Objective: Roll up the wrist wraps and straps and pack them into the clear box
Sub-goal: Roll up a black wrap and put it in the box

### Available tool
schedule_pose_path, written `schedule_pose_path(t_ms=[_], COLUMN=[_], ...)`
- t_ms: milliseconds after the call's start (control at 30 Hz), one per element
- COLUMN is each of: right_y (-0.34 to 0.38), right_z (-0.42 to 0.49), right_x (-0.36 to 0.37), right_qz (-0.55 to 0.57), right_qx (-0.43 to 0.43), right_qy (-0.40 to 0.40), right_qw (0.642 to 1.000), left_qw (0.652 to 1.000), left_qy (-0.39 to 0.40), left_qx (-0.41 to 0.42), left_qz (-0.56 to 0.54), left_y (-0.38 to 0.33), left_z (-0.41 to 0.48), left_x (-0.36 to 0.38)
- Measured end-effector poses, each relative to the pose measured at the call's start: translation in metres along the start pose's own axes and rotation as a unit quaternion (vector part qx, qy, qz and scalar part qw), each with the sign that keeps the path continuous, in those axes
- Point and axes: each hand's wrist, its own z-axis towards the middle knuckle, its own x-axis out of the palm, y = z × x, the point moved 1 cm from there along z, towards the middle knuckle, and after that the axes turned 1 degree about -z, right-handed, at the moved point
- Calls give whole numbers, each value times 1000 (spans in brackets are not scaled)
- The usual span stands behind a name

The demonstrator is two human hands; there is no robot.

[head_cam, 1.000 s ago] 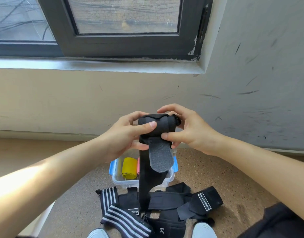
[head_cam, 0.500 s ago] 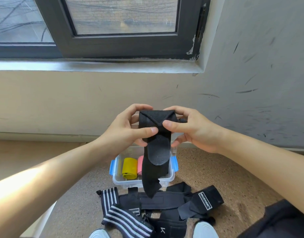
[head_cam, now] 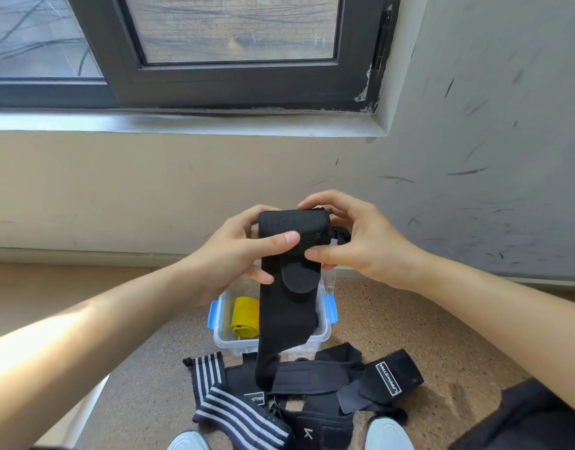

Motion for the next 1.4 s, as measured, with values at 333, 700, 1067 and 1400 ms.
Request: schedule_pose_path(t_ms=[333,700,1067,1400], right_y=[-5,-6,-5,-3], right_z=[4,3,1,2], right_x=[-1,-8,-3,-2], right_qz=[162,149,118,206], right_qx=[136,75,118,167], right_qy=[79,15,41,56], right_qw=[974,986,985,963], left_qw=[997,997,997,997], left_qy=[-39,43,-9,-35], left_qx=[65,-54,-19,72], left_qz=[28,-25,-68,-12], left_y=[3,1,4,6], left_z=[1,-4,2,1], left_x=[4,4,0,5])
